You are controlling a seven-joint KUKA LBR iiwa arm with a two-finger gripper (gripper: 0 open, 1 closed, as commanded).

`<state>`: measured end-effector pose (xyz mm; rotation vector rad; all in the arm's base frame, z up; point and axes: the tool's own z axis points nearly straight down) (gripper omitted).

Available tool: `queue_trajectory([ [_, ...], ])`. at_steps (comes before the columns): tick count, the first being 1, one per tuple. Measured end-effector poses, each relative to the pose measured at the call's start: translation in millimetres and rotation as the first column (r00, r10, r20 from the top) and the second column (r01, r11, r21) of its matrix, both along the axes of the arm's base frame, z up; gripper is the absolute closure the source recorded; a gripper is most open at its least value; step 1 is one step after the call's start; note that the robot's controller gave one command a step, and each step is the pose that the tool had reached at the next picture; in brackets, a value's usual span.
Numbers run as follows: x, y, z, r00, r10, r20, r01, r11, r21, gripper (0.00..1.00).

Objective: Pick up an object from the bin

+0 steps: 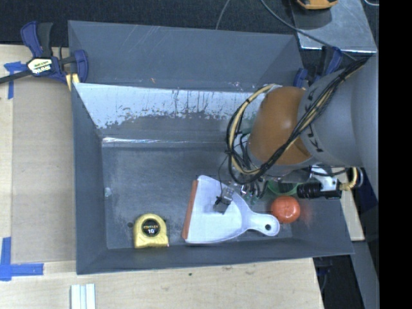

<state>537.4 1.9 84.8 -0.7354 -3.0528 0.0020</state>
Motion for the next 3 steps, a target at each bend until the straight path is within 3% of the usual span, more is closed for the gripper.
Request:
queue_trajectory([
  [1, -40.7, -3, -15, 1.000, -0.009, 0.000, 0.009, 1.000, -0.001, 0.00],
  [2, -39.4, -2, -15, 1.000, -0.008, 0.002, 0.008, 1.000, -0.001, 0.00],
  [3, -18.9, -26, -14, 0.975, -0.222, 0.008, 0.222, 0.975, -0.002, 0.00],
])
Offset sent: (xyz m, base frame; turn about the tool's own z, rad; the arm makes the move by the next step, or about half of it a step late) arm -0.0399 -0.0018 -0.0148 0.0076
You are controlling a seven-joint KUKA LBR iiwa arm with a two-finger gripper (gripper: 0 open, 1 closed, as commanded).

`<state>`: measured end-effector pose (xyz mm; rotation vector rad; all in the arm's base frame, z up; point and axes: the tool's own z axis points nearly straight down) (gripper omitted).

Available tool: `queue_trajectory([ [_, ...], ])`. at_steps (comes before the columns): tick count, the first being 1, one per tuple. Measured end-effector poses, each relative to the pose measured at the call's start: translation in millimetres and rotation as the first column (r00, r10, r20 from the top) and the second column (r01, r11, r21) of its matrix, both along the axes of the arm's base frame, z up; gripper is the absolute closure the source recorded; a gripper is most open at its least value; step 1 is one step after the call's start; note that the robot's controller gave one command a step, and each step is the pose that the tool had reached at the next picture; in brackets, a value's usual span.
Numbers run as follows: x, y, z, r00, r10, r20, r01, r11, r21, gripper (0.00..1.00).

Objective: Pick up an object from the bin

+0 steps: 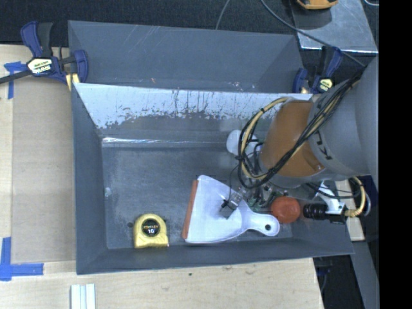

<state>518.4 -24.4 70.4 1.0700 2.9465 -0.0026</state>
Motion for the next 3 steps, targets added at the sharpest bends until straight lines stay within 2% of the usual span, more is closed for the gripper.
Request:
queue_trajectory([
  [1, -26.5, 27, 0, 0.992, -0.123, 0.000, 0.123, 0.992, 0.002, 0.00],
  [2, -17.5, -1, 0, 0.864, -0.504, 0.004, 0.504, 0.864, 0.004, 0.00],
  [3, -10.7, -41, 4, 0.838, -0.545, 0.002, 0.545, 0.838, 0.009, 0.00],
])
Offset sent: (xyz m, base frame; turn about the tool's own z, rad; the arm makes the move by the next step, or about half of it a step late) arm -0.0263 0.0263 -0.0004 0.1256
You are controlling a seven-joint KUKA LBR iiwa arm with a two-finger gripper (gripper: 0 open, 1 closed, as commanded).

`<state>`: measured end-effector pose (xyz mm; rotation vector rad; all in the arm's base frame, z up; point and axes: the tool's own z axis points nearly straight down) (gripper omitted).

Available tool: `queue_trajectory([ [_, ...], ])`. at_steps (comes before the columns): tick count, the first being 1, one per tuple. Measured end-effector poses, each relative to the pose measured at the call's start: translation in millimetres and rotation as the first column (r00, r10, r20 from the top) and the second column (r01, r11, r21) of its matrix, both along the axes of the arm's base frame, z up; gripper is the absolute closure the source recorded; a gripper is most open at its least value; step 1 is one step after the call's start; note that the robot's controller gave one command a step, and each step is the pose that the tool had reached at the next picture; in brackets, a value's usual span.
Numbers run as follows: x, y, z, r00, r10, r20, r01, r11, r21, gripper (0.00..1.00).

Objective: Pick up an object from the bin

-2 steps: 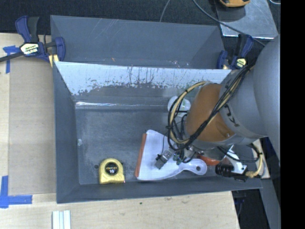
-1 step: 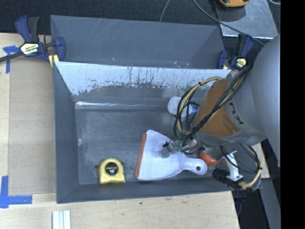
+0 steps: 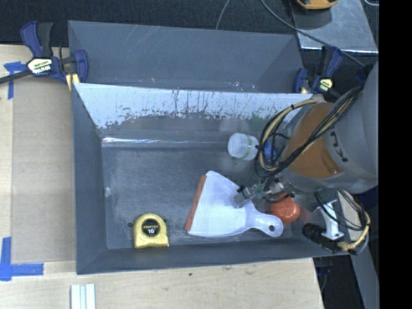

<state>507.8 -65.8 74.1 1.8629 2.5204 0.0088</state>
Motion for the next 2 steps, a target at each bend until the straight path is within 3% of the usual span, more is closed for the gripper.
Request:
queue_trajectory([
  [1, 36.2, -20, -4, 0.997, -0.084, 0.002, 0.084, 0.997, 0.000, 0.00],
  [2, 11.0, -16, 33, 0.999, 0.040, 0.002, -0.040, 0.999, -0.002, 0.00],
])
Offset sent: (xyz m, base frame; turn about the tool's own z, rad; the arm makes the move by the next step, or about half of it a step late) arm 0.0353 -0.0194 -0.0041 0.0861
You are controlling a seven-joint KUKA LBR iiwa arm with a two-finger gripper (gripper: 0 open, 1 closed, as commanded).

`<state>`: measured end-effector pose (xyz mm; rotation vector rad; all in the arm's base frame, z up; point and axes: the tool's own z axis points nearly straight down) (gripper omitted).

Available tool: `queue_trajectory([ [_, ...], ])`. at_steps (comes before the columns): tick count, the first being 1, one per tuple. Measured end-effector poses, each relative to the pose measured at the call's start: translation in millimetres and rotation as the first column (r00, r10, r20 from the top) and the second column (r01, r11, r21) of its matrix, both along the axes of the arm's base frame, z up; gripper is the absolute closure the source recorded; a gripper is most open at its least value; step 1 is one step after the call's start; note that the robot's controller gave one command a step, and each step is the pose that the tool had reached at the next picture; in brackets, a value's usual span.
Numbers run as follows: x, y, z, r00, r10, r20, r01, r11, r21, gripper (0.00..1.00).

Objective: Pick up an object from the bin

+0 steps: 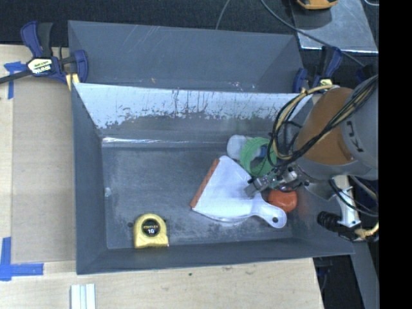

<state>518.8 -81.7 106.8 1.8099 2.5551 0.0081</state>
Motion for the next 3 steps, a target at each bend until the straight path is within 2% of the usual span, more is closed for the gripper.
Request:
queue_trajectory([
  [1, 37.4, -21, 12, 1.000, 0.000, 0.006, 0.000, 1.000, -0.003, 0.00],
  [2, 2.1, 13, 116, 0.995, -0.102, 0.015, 0.102, 0.995, -0.001, 0.00],
  [3, 14.4, -18, 191, 0.995, -0.093, 0.026, 0.093, 0.996, -0.004, 0.00],
])
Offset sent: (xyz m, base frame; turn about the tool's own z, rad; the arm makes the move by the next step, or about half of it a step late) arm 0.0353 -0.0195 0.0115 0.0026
